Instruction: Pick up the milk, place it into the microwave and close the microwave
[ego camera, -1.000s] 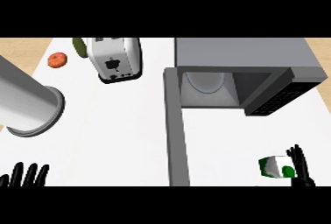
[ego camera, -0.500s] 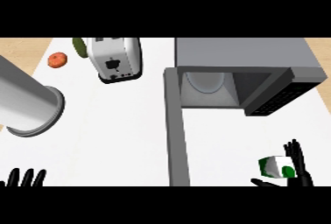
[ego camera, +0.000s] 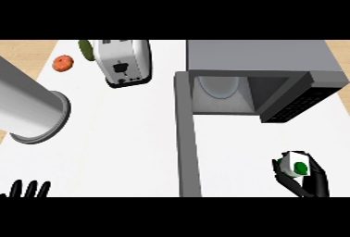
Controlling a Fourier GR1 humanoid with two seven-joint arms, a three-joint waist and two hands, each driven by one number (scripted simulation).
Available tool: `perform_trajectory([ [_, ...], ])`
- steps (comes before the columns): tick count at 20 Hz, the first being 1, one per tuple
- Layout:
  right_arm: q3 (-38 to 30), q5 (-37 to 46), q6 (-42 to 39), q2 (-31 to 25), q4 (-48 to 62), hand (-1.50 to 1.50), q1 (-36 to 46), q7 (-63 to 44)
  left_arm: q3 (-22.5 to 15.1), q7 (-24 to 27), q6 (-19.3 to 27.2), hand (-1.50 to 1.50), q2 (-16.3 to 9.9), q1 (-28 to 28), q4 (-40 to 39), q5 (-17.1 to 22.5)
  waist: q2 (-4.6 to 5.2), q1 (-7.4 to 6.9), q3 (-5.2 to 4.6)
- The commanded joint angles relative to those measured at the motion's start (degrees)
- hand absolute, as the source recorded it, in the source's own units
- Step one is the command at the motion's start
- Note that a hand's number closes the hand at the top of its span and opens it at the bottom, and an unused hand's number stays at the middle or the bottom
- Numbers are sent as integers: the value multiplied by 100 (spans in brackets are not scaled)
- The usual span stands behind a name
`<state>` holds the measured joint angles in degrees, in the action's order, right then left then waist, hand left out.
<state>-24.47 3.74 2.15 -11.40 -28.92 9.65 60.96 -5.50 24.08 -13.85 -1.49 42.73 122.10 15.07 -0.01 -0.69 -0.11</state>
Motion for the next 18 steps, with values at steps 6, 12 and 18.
perform_trajectory([
  [6, -237, -348, -231, -40, 99, 150, 362, 706, -193, 476, -247, -150, 114, 321, -275, -238, -1, -15, 18],
  [12, 257, 127, 674, 829, 308, 150, 1793, 125, 304, 213, -372, -150, -198, -34, -293, 250, 41, -156, 24],
  [18, 309, 47, 464, 797, 180, 150, 1549, 344, 184, -57, -139, -150, -37, 41, 53, 163, 1, 17, 14],
])
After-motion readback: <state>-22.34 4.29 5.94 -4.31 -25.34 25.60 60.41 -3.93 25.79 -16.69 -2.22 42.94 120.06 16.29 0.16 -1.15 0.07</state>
